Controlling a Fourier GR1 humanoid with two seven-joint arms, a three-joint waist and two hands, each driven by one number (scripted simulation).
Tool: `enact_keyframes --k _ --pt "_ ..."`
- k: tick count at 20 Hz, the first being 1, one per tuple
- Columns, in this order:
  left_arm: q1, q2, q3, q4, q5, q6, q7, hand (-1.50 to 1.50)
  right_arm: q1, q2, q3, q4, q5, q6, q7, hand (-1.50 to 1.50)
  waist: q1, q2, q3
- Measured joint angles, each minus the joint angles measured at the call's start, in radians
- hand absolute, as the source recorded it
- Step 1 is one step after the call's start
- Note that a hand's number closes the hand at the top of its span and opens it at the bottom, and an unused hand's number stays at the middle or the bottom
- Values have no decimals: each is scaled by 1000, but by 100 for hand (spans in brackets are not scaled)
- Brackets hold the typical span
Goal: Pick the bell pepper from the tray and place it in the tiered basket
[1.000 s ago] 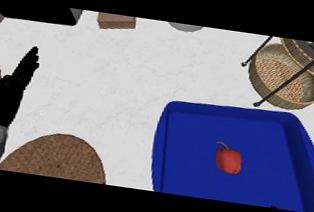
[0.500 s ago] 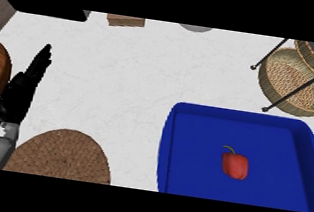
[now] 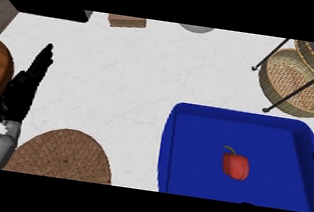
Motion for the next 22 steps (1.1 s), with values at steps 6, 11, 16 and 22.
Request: enact_keyframes --k 6,11,16,22 --pt "20 -5 12 -14 -8 3 -2 0 -104 71 23 101 64 70 45 -150 -11 -4 2" --pt "15 -6 19 -29 -17 -2 26 0 -158 142 42 172 126 108 49 -150 -18 -6 3" --pt "20 -12 30 -24 -26 -7 18 0 -163 192 67 202 200 146 39 -150 -25 -8 3" --pt "31 -25 42 -6 -30 -15 -11 0 -173 215 100 246 299 166 42 -150 -27 -8 3"
